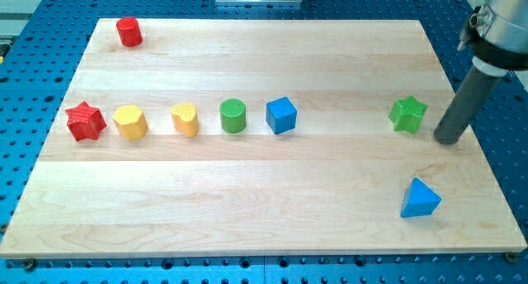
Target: Push the green star right to the blue cube
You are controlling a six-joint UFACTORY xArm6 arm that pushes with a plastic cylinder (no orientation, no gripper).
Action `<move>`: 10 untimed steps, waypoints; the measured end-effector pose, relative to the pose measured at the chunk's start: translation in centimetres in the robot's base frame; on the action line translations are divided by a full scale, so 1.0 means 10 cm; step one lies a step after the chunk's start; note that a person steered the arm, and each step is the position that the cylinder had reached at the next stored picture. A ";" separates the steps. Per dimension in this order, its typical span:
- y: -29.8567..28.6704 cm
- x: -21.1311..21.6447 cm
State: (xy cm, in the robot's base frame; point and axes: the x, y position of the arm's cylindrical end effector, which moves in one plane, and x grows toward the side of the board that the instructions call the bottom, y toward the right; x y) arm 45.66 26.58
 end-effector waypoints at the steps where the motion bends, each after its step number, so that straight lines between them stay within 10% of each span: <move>1: -0.14 -0.14; 5: -0.78 -0.52; 10: -1.48 0.06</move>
